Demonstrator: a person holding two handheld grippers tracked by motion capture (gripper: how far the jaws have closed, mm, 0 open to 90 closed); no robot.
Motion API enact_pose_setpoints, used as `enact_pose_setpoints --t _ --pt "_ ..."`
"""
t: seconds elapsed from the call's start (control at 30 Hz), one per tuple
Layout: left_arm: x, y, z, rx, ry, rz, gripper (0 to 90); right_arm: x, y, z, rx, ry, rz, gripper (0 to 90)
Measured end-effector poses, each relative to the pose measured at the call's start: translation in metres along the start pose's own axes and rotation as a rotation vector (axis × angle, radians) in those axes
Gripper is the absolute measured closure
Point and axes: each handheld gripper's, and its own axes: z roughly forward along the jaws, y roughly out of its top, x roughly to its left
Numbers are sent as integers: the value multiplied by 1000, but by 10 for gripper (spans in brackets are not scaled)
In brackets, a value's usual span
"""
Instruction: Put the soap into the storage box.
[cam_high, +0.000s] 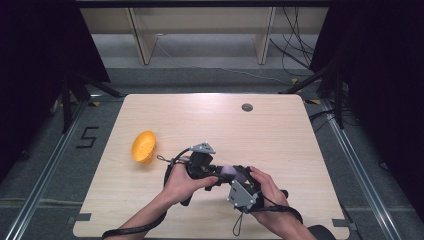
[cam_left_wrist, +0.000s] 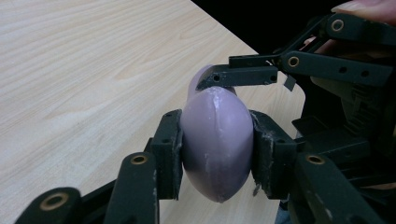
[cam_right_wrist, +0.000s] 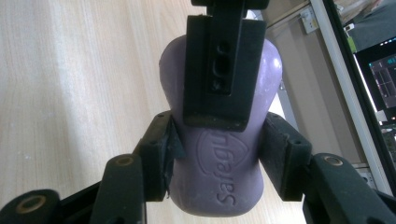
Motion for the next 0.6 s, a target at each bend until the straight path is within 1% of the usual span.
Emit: enact_pose_setpoints --t 0.03,0.13,0.27,0.3,0.37,0.4,0.43,0.47,0.5,0.57,0.6 --pt "-1 0 -1 -7 14 4 582 0 0 0 -1 -2 1 500" --pt "-2 0 -2 -8 19 1 587 0 1 0 -7 -5 0 501" --pt "-4 0 -2 -12 36 19 588 -1 1 1 -6 -7 -2 500" --pt "-5 0 -2 -17 49 19 589 -2 2 1 -6 -9 1 500" --pt "-6 1 -3 -20 49 27 590 -2 1 1 -6 -6 1 498" --pt "-7 1 -2 -22 55 32 590 -3 2 2 -4 -2 4 473" --pt "-7 1 -4 -28 90 45 590 -4 1 2 -1 -12 -9 440" --pt "-7 1 -4 -28 90 45 590 -4 0 3 7 -7 1 394" --pt "-6 2 -6 -40 94 42 590 -4 -1 4 11 -8 -1 358" --pt "-6 2 -7 -40 93 41 590 -3 -3 5 12 -12 10 316" --pt "-6 2 -7 -44 92 42 590 -3 -3 5 12 -12 10 316"
